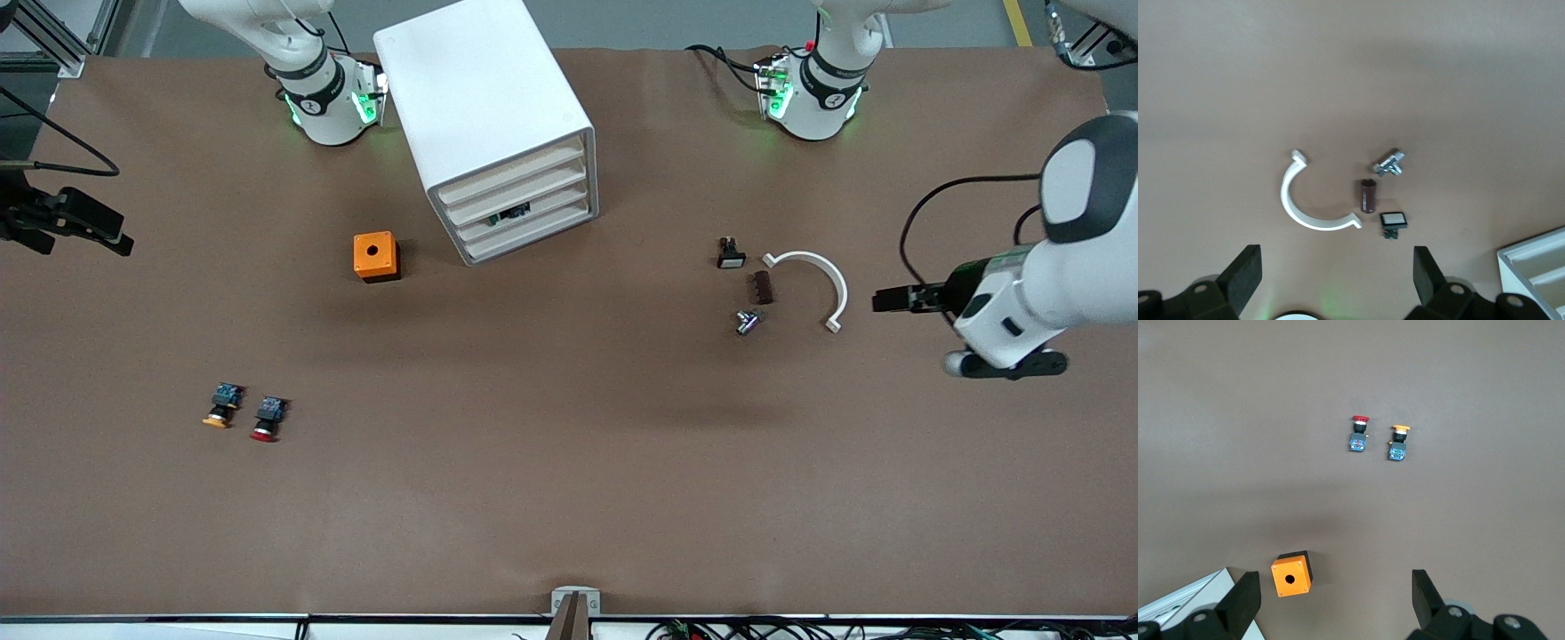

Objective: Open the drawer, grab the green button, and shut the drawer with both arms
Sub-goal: 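Reach the left gripper toward the white cabinet's drawer front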

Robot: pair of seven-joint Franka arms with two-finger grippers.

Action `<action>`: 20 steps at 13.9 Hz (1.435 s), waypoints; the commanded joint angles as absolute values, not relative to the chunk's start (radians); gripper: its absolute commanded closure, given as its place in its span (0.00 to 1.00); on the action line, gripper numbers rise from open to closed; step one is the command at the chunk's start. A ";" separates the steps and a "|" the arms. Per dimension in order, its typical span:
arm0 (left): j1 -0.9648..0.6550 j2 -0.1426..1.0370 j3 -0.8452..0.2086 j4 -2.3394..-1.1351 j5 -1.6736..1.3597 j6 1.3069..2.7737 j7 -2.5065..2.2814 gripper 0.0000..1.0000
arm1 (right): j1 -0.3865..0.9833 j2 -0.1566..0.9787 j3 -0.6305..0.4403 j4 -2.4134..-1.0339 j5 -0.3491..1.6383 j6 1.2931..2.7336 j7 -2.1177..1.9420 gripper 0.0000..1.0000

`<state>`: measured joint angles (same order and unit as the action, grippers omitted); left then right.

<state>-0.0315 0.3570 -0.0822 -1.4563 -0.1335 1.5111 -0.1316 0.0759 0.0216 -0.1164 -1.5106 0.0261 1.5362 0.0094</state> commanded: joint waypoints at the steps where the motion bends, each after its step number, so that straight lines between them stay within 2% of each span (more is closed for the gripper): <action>1: -0.076 0.417 -0.081 -1.439 -0.163 1.499 -0.198 0.00 | 0.071 0.009 -0.118 -1.517 0.041 1.523 0.008 0.00; 9: -0.268 0.570 -0.086 -1.416 -0.345 1.513 -0.610 0.00 | 0.071 0.009 -0.118 -1.516 0.044 1.519 0.009 0.00; 13: -0.317 0.650 -0.089 -1.362 -0.510 1.506 -0.987 0.00 | 0.071 0.009 -0.118 -1.516 0.044 1.519 0.009 0.00; 20: -0.351 0.794 -0.089 -1.344 -0.836 1.508 -1.660 0.00 | 0.071 0.009 -0.118 -1.514 0.043 1.520 0.011 0.00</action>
<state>-0.3310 0.7335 -0.0915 -1.3879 -0.7770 1.5206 -1.4925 0.0757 0.0216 -0.1173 -1.5107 0.0263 1.5244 0.0095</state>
